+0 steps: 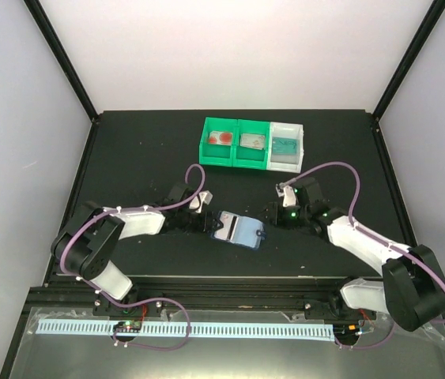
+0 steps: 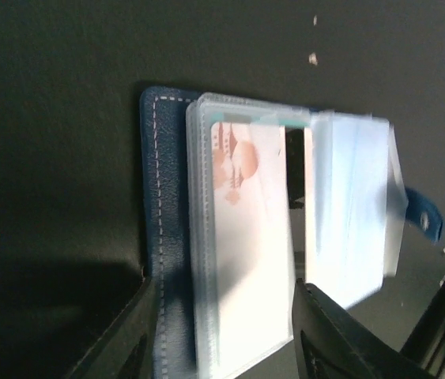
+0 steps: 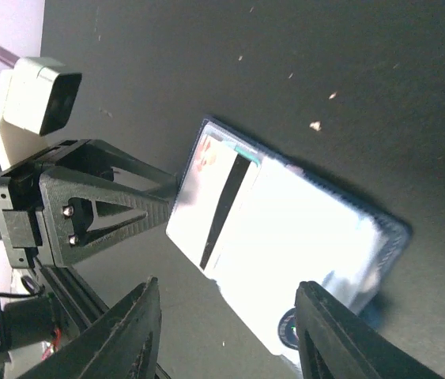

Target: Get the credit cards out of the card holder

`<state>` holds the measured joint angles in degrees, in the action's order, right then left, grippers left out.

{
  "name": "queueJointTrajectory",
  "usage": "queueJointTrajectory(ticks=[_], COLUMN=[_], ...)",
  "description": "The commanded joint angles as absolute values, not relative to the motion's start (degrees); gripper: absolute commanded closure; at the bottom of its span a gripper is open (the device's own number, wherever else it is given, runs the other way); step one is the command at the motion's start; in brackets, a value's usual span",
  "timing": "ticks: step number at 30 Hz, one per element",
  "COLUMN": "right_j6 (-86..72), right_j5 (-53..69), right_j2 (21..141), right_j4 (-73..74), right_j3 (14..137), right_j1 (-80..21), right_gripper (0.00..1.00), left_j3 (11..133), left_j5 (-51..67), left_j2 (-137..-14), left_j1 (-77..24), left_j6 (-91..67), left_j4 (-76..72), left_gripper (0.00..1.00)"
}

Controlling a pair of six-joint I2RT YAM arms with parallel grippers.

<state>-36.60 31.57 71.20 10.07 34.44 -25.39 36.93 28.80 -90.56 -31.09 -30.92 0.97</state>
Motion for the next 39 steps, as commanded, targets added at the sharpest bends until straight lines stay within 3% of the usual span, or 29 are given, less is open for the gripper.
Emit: queueJointTrajectory(ticks=[1,6,14,20,29,39], right_j6=[-39.2,-38.6,-37.3,-36.0,-35.6,-36.0], right_j5=[29.1,27.4,23.5,22.7,21.0,20.4], right_j2=[70.7,72.3,77.0,82.9,90.3,93.8], right_j4=[1.5,0.2,-0.7,-1.6,-2.1,-2.4], right_j3=[31.6,31.2,33.5,36.0,38.9,39.6], right_j1=[-29.3,-32.2,-35.2,-37.4,-39.4,-40.4], right_gripper=[0.53,0.55,0.6,0.72,0.76,0.76], left_j3=[31.3,26.0,26.5,29.7,30.8,31.2], left_j5=[35.2,35.0,32.5,31.4,32.6,29.9], left_j2=[-91.0,-88.5,-82.3,-82.4,-89.6,-93.0], left_j1=[-32.0,-34.2,-35.3,-35.4,-35.3,-35.4], left_j6=[-35.9,-41.3,-44.2,-43.3,-41.2,-39.0], left_j4=[-7.8,-12.6,-10.3,-9.1,-14.2,-12.1], left_gripper=[0.54,0.67,0.66,0.7,0.97,0.98])
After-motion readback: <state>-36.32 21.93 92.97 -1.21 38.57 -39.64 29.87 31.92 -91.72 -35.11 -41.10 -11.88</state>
